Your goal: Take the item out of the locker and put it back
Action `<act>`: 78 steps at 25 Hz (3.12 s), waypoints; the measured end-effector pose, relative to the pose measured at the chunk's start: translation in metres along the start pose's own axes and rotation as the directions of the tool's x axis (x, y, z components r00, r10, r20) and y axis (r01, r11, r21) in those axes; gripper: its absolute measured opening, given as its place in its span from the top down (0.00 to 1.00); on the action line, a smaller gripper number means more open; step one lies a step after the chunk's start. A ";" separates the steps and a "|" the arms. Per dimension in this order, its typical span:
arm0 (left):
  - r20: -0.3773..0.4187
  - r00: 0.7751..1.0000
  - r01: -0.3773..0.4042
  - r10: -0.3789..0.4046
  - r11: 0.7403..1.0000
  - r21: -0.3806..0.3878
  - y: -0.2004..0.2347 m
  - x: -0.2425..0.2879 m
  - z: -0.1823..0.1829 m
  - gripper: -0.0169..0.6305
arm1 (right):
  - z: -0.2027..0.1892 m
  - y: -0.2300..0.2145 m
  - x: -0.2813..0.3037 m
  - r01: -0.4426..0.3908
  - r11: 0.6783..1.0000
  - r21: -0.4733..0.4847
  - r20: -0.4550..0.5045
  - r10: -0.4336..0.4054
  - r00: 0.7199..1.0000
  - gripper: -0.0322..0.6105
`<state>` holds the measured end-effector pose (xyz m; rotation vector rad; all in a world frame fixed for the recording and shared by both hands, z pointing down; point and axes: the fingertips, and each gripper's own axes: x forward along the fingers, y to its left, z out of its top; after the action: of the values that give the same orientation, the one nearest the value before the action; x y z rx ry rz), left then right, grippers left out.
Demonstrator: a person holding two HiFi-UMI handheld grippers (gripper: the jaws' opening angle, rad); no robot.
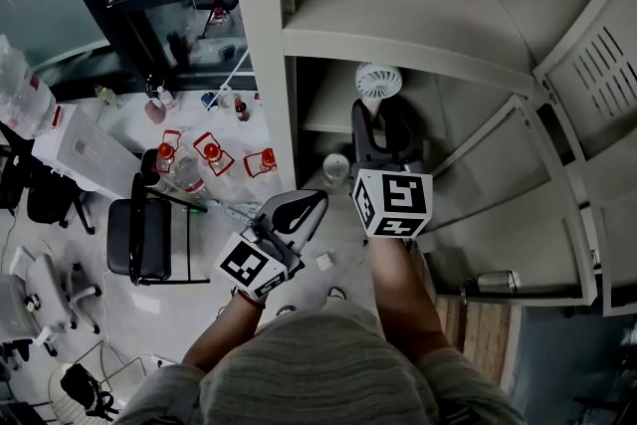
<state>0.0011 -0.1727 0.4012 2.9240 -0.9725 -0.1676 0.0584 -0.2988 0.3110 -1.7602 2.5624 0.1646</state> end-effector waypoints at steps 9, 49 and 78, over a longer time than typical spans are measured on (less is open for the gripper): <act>0.002 1.000 0.001 -0.001 1.000 0.000 -0.001 0.001 0.001 0.96 | -0.006 0.001 -0.002 -0.011 1.000 0.001 -0.021 0.012 1.000 0.70; 0.035 0.998 0.048 -0.048 0.999 -0.003 -0.042 -0.012 0.009 0.96 | 0.005 0.043 -0.132 -0.128 0.992 0.003 0.028 0.128 0.991 0.84; 0.012 0.991 0.133 -0.133 0.991 0.029 -0.073 -0.023 0.005 0.96 | -0.005 0.060 -0.177 -0.157 0.987 0.046 -0.009 0.158 0.987 0.91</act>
<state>0.0251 -0.1005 0.3915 3.0181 -0.7881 -0.1812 0.0664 -0.1141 0.3353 -1.5486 2.6913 0.0987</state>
